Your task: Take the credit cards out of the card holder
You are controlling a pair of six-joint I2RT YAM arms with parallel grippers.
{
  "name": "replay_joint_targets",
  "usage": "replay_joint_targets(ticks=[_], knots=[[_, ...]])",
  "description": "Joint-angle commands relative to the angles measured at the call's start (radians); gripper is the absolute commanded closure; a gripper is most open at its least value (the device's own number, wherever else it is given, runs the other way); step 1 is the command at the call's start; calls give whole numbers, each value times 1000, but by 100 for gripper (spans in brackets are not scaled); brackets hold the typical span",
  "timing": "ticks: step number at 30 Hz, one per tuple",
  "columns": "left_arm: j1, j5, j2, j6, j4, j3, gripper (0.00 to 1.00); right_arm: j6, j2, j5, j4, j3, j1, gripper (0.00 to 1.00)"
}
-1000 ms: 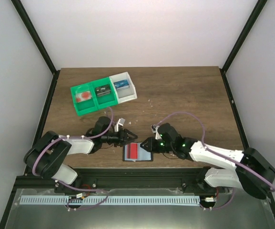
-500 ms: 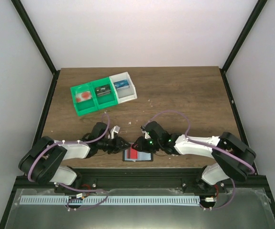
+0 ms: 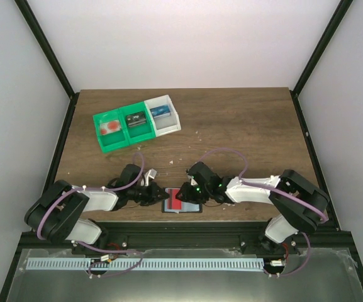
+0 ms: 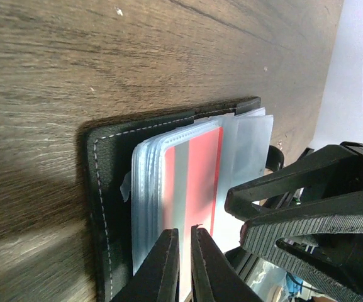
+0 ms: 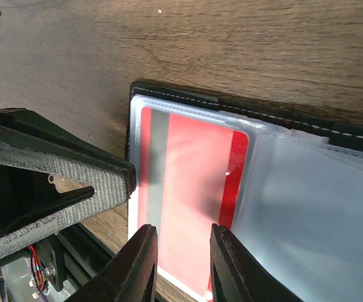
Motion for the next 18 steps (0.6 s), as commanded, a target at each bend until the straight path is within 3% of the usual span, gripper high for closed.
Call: replay_joint_targets(ticks=[1, 18], knots=[[3, -11, 8, 24, -2, -13, 91, -4, 10, 41, -37, 12, 7, 75], [3, -11, 17, 43, -12, -18, 92, -13, 36, 47, -37, 7, 7, 75]])
